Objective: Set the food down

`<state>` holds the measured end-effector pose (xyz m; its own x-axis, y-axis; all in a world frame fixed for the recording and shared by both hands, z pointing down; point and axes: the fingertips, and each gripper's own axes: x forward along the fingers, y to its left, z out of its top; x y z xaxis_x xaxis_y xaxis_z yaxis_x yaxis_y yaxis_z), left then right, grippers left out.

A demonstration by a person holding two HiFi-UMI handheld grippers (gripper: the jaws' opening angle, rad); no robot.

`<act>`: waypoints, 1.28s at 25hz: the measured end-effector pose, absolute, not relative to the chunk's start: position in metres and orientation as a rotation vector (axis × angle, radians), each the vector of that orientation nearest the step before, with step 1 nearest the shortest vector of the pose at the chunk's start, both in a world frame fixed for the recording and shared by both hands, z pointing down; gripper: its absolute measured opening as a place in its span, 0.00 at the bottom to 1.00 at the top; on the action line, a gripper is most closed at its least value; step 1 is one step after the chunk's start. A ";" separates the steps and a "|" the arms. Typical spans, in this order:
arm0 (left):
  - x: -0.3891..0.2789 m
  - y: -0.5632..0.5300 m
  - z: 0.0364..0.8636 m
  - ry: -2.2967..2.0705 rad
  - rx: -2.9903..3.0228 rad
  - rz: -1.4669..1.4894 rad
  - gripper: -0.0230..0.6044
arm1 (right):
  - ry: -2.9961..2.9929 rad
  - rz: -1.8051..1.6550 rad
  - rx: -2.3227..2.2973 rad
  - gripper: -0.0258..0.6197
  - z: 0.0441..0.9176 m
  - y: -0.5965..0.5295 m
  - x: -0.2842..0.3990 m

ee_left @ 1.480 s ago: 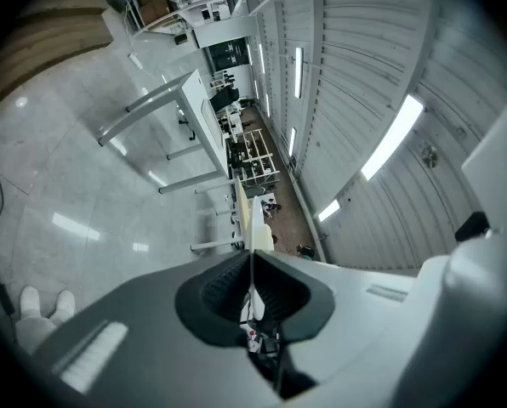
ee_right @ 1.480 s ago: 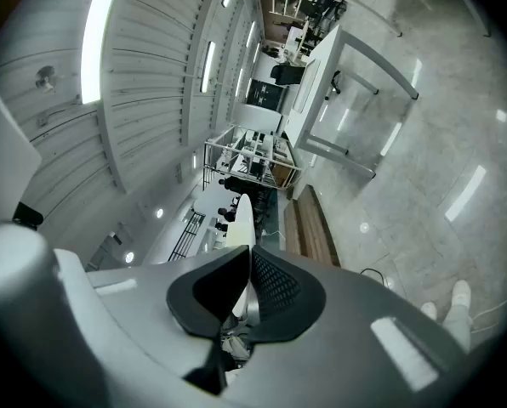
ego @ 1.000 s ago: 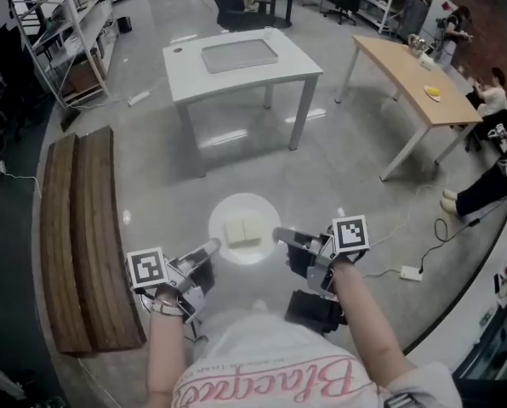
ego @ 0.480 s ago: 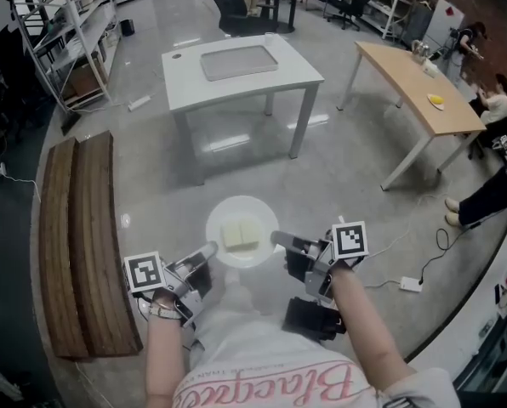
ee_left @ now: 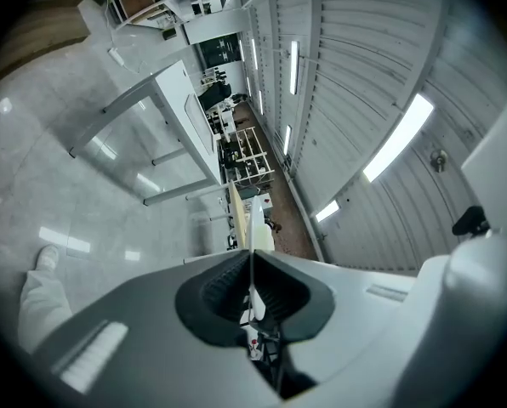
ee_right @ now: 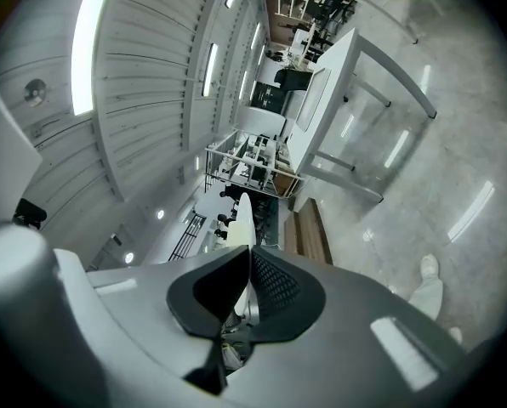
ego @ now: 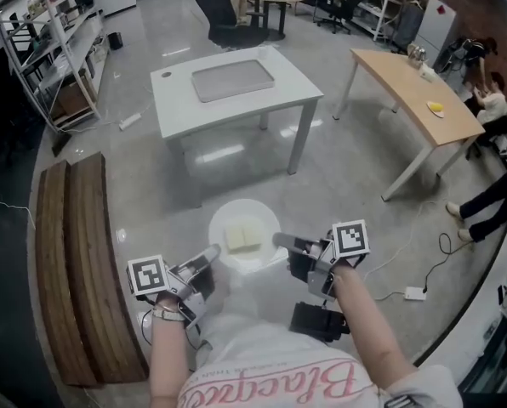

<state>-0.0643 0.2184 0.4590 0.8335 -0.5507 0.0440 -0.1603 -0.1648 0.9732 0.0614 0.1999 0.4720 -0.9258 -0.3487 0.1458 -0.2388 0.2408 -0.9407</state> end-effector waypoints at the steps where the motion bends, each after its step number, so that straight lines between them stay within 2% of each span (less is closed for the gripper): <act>1: -0.067 0.208 0.459 -0.555 1.732 -0.375 0.06 | 2.393 -1.797 -0.575 0.05 0.471 0.190 0.060; 19: -0.096 0.052 0.449 -0.520 1.760 -0.363 0.06 | 2.400 -1.761 -0.582 0.05 0.459 0.037 0.029; 32: -0.093 0.001 0.460 -0.492 1.740 -0.331 0.06 | 2.325 -1.802 -0.626 0.05 0.471 -0.008 0.031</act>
